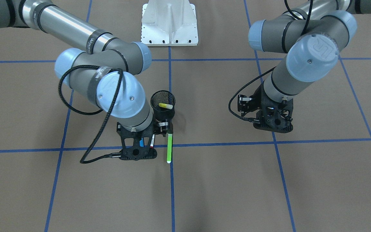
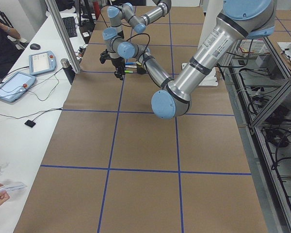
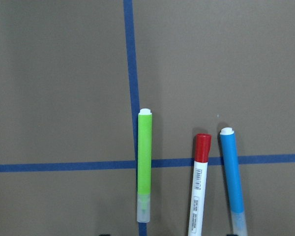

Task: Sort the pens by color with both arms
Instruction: 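Move the left gripper toward the cup while the right arm rises away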

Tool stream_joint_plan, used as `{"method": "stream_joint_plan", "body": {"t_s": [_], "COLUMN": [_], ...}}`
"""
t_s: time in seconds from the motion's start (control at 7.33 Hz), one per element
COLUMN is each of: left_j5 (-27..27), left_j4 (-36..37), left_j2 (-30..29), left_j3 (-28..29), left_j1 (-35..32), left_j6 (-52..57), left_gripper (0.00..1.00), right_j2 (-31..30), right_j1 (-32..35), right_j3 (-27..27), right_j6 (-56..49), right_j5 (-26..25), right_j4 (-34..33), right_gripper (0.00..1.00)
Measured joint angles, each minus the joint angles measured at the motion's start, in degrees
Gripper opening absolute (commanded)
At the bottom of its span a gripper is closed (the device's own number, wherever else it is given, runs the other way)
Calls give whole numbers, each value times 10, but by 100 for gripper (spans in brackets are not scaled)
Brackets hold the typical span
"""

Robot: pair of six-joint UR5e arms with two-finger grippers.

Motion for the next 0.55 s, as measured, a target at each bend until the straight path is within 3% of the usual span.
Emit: {"method": "stream_joint_plan", "body": {"t_s": [0.27, 0.55], "left_j5": [0, 1], "left_j4": [-88, -128], "left_j2": [-22, -52], "left_j3": [31, 65], "left_j1": [21, 51], "left_j6": [-141, -228], "left_gripper": [61, 69], "right_j2": [-43, -79], "right_j1": [46, 78], "right_j3": [43, 97], "right_j6": [-100, -214], "right_j5": [23, 27], "right_j4": [-41, -115], "right_gripper": [98, 98]}}
